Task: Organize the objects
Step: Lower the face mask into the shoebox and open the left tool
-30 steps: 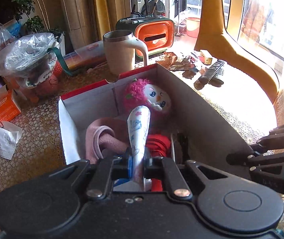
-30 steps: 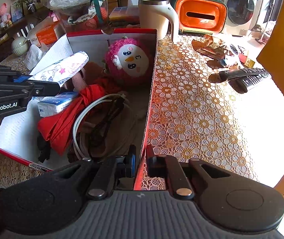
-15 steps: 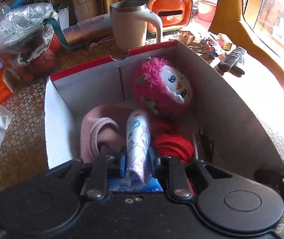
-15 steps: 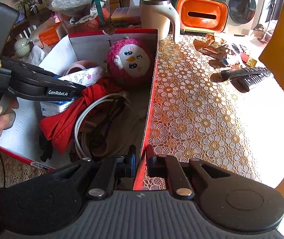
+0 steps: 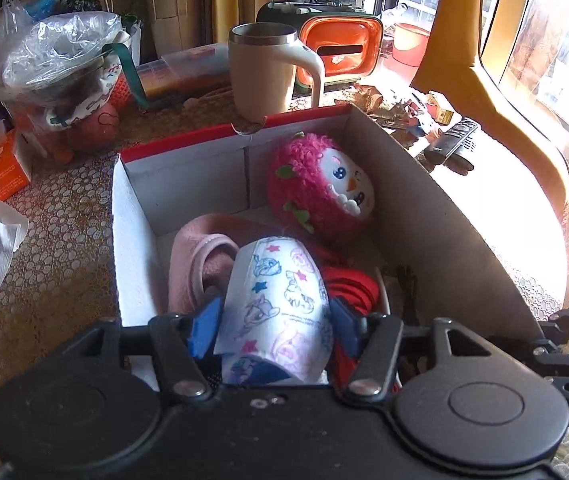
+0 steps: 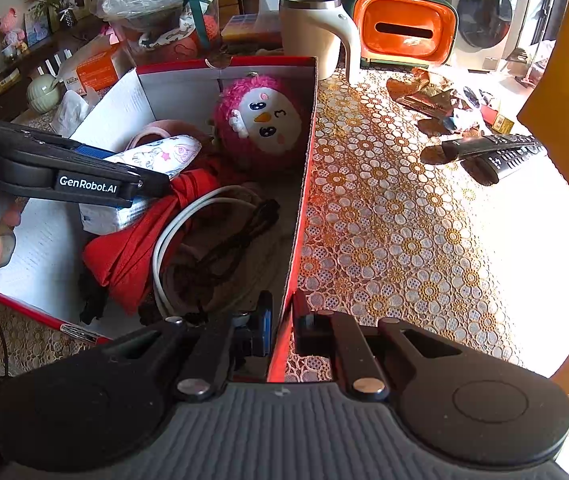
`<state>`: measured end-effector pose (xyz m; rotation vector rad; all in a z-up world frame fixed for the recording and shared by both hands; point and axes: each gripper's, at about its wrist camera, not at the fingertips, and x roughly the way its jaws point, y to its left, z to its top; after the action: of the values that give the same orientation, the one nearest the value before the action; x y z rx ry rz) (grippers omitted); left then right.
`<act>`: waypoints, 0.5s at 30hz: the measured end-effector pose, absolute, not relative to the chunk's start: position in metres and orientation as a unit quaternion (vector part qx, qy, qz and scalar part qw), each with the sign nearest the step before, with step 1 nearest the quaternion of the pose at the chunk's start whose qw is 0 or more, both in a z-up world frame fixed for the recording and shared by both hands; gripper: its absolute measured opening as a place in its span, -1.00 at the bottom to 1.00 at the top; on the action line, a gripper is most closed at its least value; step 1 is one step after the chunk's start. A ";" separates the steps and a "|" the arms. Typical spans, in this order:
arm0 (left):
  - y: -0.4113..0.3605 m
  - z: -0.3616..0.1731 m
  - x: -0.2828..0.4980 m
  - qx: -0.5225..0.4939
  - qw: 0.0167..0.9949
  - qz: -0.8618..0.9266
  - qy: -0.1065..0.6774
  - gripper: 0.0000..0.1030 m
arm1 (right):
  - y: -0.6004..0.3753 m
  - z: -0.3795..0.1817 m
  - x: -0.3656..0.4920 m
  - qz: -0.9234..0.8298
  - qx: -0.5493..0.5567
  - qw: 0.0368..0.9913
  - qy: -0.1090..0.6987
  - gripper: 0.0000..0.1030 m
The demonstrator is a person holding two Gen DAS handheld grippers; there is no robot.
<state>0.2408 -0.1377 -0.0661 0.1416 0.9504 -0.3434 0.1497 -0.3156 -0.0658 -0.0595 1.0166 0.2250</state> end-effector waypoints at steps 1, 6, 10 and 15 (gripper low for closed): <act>-0.137 -0.064 0.238 0.065 0.873 -0.169 0.452 0.24 | -0.315 -0.066 0.150 0.107 -0.030 0.867 0.486 -0.80; -0.133 -0.053 0.223 0.059 0.875 -0.188 0.442 0.27 | -0.313 -0.069 0.150 0.104 -0.034 0.865 0.489 -0.80; -0.127 -0.043 0.211 0.051 0.879 -0.197 0.432 0.32 | -0.311 -0.069 0.150 0.100 -0.039 0.866 0.489 -0.81; -0.116 -0.027 0.195 0.042 0.886 -0.203 0.415 0.42 | -0.310 -0.069 0.150 0.098 -0.043 0.866 0.489 -0.80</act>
<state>0.1948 -0.1164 -0.0273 0.0869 0.8622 -0.4223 0.1498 -0.3101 -0.0690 -0.0896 1.0234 0.2046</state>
